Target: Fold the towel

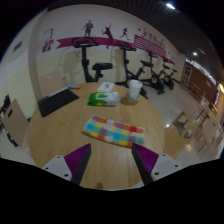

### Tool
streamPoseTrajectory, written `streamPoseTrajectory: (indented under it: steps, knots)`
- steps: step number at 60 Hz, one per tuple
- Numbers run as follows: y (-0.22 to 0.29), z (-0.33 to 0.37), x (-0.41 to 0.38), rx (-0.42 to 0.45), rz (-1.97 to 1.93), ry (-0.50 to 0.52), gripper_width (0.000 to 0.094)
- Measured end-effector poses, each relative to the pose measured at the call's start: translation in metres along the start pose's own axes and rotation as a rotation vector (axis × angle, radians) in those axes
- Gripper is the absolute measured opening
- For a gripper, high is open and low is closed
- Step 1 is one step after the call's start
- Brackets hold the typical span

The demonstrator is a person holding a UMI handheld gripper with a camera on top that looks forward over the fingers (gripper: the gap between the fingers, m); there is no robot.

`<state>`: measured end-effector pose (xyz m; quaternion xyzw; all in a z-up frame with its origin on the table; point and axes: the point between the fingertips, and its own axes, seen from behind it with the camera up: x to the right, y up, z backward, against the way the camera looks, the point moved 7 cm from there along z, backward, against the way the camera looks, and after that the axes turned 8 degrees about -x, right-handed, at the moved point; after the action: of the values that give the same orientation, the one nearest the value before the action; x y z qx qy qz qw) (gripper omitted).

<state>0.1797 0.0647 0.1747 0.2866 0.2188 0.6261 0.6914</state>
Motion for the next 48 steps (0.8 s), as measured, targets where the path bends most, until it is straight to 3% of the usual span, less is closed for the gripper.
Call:
streamPoseTrajectory:
  steps: [14, 40, 45, 48]
  knots:
    - [0.021, -0.033, -0.082, 0.012, 0.068, 0.073, 0.0858]
    - [0.058, -0.195, -0.120, 0.011, 0.025, -0.026, 0.0843]
    - [0.053, -0.225, -0.113, -0.025, 0.000, -0.045, 0.0770]
    - [0.055, -0.232, -0.116, -0.005, -0.015, -0.008, 0.0505]
